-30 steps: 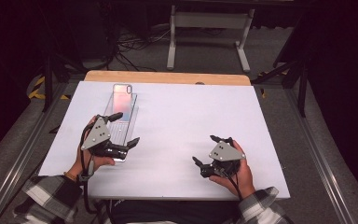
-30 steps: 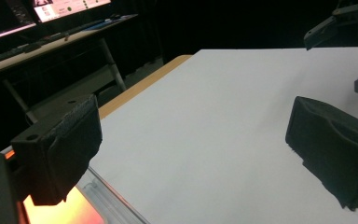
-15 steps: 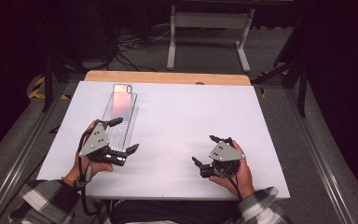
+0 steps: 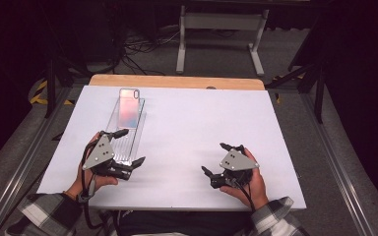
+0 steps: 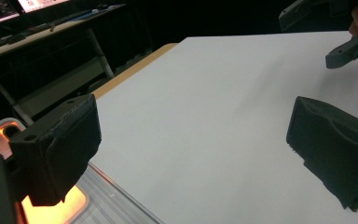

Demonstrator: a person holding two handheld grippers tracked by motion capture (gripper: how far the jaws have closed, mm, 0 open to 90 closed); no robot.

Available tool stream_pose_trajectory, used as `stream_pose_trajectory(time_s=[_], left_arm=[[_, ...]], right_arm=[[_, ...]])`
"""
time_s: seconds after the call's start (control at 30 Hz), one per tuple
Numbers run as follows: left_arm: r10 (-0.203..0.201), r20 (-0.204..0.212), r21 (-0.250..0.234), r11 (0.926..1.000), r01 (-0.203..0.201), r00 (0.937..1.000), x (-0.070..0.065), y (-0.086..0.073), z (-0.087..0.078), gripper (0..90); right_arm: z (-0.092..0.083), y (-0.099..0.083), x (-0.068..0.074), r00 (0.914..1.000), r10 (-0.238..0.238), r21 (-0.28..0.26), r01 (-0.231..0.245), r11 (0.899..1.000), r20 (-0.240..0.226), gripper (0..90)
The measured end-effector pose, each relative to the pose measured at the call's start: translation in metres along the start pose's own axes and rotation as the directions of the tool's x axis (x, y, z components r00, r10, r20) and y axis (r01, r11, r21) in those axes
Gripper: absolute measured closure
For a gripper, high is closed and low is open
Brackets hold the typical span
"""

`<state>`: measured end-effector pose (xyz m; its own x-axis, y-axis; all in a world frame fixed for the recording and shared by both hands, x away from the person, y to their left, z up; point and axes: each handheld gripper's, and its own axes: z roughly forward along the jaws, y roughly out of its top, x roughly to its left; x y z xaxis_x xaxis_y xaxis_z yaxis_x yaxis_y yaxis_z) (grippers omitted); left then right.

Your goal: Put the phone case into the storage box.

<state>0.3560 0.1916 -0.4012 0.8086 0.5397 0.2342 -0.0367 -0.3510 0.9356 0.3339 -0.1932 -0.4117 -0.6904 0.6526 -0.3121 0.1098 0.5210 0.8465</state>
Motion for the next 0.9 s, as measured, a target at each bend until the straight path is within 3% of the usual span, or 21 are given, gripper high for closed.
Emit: stream_pose_trajectory(time_s=[0.07, 0.43, 0.53, 0.9], left_arm=[[0.012, 0.006, 0.016, 0.9998, -0.012, 0.9999, -0.001, -0.003, -0.001, 3.6], [-0.014, 0.015, 0.061, 0.9981, 0.013, 0.9998, -0.004, -0.019, -0.008, 3.2], [-0.029, 0.018, 0.056, 0.998, 0.028, 0.9994, -0.002, -0.021, -0.008, 3.2], [-0.025, 0.015, 0.068, 0.9974, 0.024, 0.9996, -0.001, -0.022, -0.005, 3.2]], right_arm=[[0.0, 0.0, 0.0, 1.0, 0.002, -0.004, -0.002, 1.0, -0.002, 8.8], [0.001, 0.0, 0.001, 0.9999, 0.002, -0.004, -0.002, 1.0, -0.016, 7.0], [0.003, 0.0, 0.002, 0.9999, 0.007, -0.002, -0.007, 1.0, -0.013, 5.1], [0.003, 0.0, 0.003, 0.9998, 0.007, 0.016, -0.007, 1.0, -0.017, 3.9]])
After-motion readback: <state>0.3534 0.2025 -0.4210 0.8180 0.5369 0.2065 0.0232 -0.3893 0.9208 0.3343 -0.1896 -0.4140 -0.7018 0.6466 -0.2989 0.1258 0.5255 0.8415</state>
